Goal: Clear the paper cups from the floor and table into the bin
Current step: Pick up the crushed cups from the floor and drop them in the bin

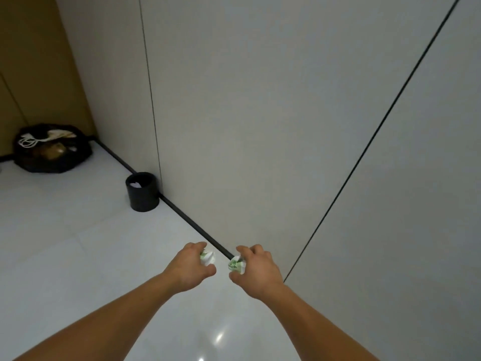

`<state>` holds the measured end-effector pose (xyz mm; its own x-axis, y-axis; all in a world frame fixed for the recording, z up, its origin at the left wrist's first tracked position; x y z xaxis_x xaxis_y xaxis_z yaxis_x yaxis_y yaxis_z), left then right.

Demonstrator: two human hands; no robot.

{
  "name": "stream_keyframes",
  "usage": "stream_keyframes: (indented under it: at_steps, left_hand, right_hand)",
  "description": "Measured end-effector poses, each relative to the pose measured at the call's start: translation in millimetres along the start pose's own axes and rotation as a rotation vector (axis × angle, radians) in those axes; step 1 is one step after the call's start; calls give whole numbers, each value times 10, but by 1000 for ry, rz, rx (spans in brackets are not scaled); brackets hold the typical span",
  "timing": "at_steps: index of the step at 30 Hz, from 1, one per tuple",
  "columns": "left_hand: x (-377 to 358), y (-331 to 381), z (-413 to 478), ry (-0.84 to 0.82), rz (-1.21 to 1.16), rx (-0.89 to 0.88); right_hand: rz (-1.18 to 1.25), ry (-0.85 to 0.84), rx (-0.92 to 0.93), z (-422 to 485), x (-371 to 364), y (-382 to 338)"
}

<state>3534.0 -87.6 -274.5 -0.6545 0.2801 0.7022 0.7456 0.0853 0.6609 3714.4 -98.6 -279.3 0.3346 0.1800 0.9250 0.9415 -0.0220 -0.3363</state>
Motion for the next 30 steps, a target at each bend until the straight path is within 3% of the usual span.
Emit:
stream_keyframes:
  at_steps: [15, 25, 30]
  left_hand:
    - [2134, -2209, 235, 140, -38, 155]
    - [2899, -2727, 1036, 188, -60, 184]
    - [3464, -3015, 1724, 234, -32, 256]
  right_hand:
    - [-41, -25, 225, 1130, -636, -2905]
    - [-100, -89, 278, 2204, -863, -3682]
    - [-56, -115, 321, 3197, -930, -4128]
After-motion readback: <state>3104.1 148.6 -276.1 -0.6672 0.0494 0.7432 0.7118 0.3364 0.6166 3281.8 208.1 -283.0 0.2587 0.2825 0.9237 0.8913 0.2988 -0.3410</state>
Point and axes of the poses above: each hand's wrist, its own z-axis towards the middle knuckle, its own x-axis out of the back of the hand, y = z × x, the point moved 6 cm from there along z, towards the middle knuckle, and after that the axes turned 1 degree about y, right-handed, at the moved point
